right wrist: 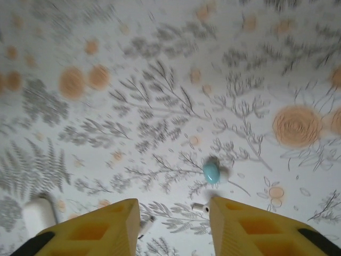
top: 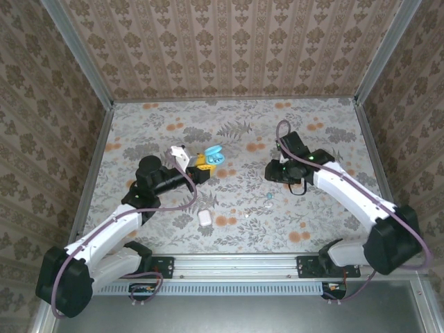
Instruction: Insert the wireless bluetooth earbuds into the charging case
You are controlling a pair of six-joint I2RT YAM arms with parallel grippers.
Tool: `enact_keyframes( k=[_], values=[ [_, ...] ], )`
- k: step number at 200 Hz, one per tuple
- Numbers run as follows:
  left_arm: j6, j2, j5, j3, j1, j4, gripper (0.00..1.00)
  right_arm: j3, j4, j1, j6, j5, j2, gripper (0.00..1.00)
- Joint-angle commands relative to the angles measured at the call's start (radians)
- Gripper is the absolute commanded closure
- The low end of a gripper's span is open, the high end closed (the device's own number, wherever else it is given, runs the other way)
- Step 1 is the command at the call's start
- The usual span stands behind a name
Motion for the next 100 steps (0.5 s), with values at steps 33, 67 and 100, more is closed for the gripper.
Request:
enact_keyframes(
  k=[33,67,100],
  values=[
    [0.009,0.020,0.010,-0.003,0.008,0.002,0.75,0.008,-0.052,0.041,-0.085,0.021,0.182,0.68],
    [0.008,0.029,0.009,-0.015,0.008,0.014,0.75,0.128,-0.194,0.139,-0.172,0.210,0.287,0.69],
    [0.009,0.030,0.009,-0.018,0.008,0.016,0.75,0.165,-0.245,0.158,-0.226,0.248,0.371,0.69]
  ],
)
